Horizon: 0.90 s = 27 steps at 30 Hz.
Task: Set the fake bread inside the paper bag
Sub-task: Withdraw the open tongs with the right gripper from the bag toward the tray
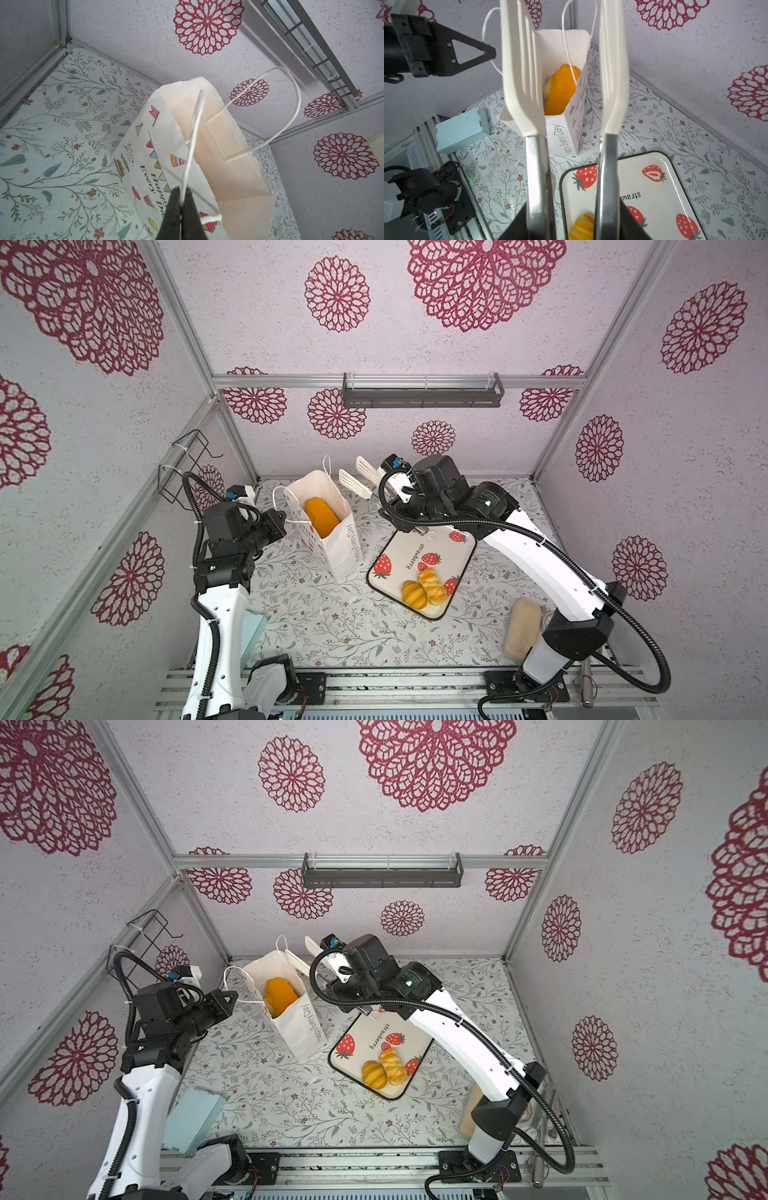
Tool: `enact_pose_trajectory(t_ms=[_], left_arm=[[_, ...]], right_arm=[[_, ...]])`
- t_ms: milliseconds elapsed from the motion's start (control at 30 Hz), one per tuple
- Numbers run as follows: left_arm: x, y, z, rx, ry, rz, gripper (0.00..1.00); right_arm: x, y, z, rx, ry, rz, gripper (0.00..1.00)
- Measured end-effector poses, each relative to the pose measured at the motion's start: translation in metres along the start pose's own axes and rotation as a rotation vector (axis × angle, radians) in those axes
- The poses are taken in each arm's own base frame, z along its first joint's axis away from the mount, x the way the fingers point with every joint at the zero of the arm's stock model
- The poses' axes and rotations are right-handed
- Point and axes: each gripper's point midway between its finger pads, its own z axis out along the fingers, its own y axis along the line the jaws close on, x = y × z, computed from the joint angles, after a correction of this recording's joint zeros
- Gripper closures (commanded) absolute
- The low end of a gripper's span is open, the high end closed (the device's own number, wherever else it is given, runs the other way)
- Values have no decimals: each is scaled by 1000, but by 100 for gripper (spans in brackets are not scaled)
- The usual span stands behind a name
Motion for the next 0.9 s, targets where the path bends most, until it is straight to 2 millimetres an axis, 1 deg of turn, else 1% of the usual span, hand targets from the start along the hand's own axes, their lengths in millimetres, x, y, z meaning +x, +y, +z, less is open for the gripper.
enact_pose_trajectory(t_ms=[333, 667, 900], left_arm=[[1, -2, 1, 13, 6, -1, 100], [1, -2, 3, 15, 11, -10, 100], [1, -2, 3, 16, 10, -10, 100]], right_arm=[[50, -14, 1, 68, 101, 53, 52], [88, -27, -5, 106, 168, 118, 52], [120, -44, 1, 146, 249, 180, 51]])
